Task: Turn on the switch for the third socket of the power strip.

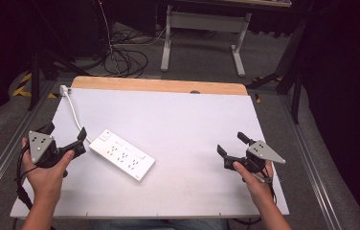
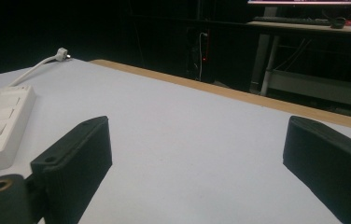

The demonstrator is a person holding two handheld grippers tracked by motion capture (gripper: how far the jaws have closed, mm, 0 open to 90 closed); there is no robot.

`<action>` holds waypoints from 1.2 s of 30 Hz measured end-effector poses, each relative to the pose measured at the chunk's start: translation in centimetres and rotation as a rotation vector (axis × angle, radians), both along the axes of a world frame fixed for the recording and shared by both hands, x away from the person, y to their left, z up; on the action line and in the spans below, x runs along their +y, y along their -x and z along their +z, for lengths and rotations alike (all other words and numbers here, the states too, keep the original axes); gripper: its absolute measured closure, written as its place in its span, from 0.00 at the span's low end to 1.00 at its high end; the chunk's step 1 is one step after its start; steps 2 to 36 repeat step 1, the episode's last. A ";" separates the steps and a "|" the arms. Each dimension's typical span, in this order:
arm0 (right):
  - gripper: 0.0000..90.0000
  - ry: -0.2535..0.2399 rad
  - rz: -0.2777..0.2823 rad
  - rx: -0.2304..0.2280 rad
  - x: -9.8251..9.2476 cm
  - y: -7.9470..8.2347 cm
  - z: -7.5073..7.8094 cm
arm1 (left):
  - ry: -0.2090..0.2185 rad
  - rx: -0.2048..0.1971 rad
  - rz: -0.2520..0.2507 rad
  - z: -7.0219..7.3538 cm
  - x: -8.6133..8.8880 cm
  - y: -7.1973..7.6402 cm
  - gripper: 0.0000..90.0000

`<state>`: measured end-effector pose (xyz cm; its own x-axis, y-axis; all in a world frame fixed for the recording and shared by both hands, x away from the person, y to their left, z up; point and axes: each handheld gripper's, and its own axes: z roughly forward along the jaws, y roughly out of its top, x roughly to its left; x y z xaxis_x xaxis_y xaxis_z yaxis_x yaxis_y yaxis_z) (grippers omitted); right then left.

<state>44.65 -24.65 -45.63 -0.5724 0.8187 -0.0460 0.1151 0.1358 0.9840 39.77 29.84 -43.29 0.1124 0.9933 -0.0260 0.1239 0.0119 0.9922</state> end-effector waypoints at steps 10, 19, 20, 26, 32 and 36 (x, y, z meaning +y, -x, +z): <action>0.09 -0.002 0.000 0.002 0.0 0.0 0.0 | -0.003 0.000 0.000 0.0 0.0 0.0 0.03; 0.09 -0.002 0.000 0.002 0.0 0.0 0.0 | -0.003 0.000 0.000 0.0 0.0 0.0 0.03; 0.09 -0.002 0.000 0.002 0.0 0.0 0.0 | -0.003 0.000 0.000 0.0 0.0 0.0 0.03; 0.09 -0.002 0.000 0.002 0.0 0.0 0.0 | -0.003 0.000 0.000 0.0 0.0 0.0 0.03; 0.09 -0.002 0.000 0.002 0.0 0.0 0.0 | -0.003 0.000 0.000 0.0 0.0 0.0 0.03; 0.09 -0.002 0.000 0.002 0.0 0.0 0.0 | -0.003 0.000 0.000 0.0 0.0 0.0 0.03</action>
